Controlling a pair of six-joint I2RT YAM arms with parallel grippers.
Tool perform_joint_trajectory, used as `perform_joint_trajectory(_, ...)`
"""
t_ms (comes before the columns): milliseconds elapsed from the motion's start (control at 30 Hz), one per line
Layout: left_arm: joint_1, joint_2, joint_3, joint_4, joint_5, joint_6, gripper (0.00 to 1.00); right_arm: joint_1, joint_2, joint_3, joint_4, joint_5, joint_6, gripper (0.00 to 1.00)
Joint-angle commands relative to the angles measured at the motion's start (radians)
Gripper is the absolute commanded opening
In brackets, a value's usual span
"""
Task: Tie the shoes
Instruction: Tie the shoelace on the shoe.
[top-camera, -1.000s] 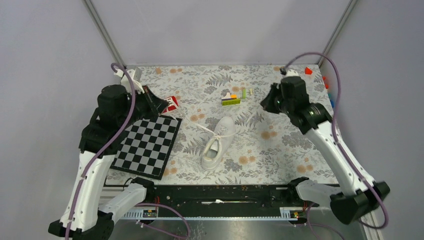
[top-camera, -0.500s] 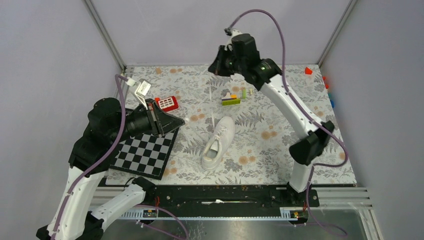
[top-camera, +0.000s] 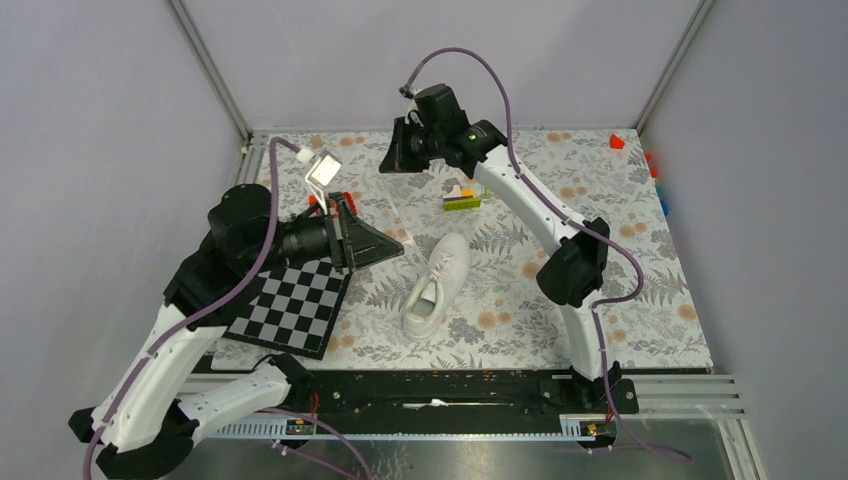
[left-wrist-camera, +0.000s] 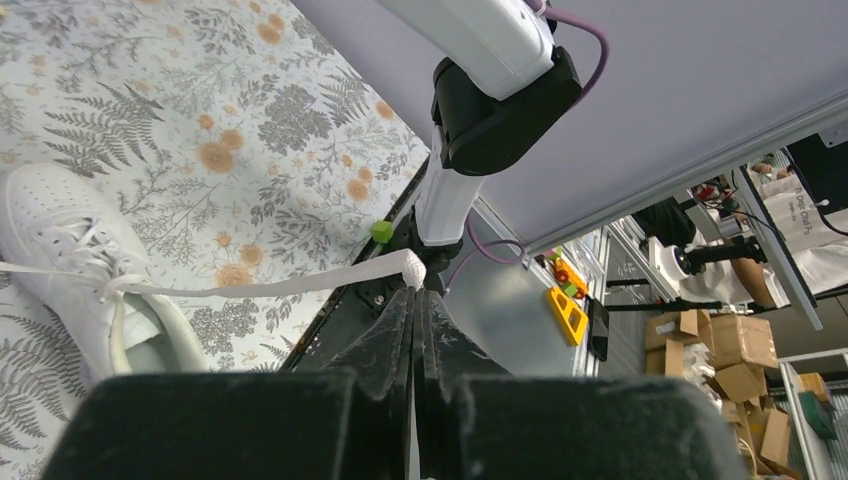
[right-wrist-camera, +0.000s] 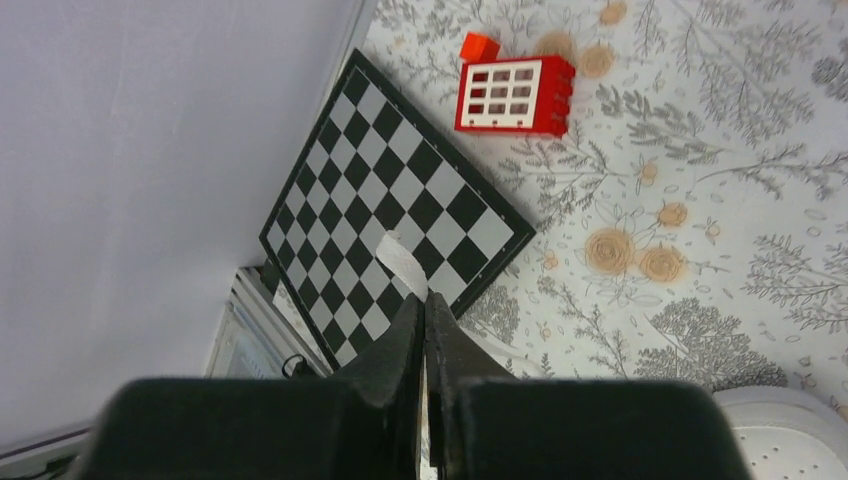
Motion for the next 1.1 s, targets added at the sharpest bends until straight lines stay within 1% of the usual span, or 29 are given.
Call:
perform_joint_trajectory(0,-0.041,0.043,-0.011,0.109,-0.005,-0.014,0.00,0.015,0.000,-0.028,0.024,-0.093,0.005,0.00)
perform_joint_trajectory(167,-0.097,0.114,-0.024,0.171,-0.010,-0.033,0.00,0.016,0.050,0.036,-0.052,-0.152,-0.023,0.00)
perform_joint_trajectory(200,-0.107,0.132,-0.019,0.177,-0.017,-0.034,0.00,0.016,0.059,0.063,-0.095,-0.146,-0.044,0.09)
perform_joint_trajectory(267,-0.125,0.168,-0.004,0.180,-0.021,-0.030,0.00,0.014,0.054,0.104,-0.200,-0.093,-0.098,0.40)
perform_joint_trajectory(300,-0.132,0.181,0.003,0.180,-0.022,-0.026,0.00,0.012,0.035,0.102,-0.229,-0.044,-0.124,0.52)
perform_joint_trajectory(367,-0.139,0.210,0.015,0.181,-0.019,-0.019,0.00,-0.002,-0.033,0.064,-0.249,0.050,-0.158,0.67)
perform_joint_trajectory(400,-0.143,0.220,0.017,0.183,-0.019,-0.016,0.00,-0.016,-0.075,0.034,-0.249,0.087,-0.164,0.72)
perform_joint_trajectory(500,-0.147,0.250,0.024,0.194,-0.007,-0.016,0.00,-0.077,-0.219,-0.075,-0.249,0.170,-0.173,0.84)
perform_joint_trajectory(633,-0.152,0.305,0.023,0.221,0.003,-0.023,0.00,-0.216,-0.426,-0.294,-0.244,0.249,-0.160,0.87)
perform_joint_trajectory(800,-0.173,0.421,0.030,0.320,-0.014,-0.045,0.00,-0.410,-0.804,-0.743,-0.157,0.387,-0.138,0.92)
perform_joint_trajectory(900,-0.201,0.526,0.078,0.386,-0.008,-0.064,0.00,-0.515,-1.008,-0.942,-0.159,0.438,-0.144,0.94)
perform_joint_trajectory(933,-0.214,0.583,0.104,0.402,-0.008,-0.070,0.00,-0.537,-1.069,-1.010,-0.168,0.451,-0.150,0.94)
perform_joint_trajectory(1067,-0.260,0.769,0.243,0.393,-0.023,-0.075,0.00,-0.564,-1.234,-1.123,-0.256,0.547,-0.182,0.96)
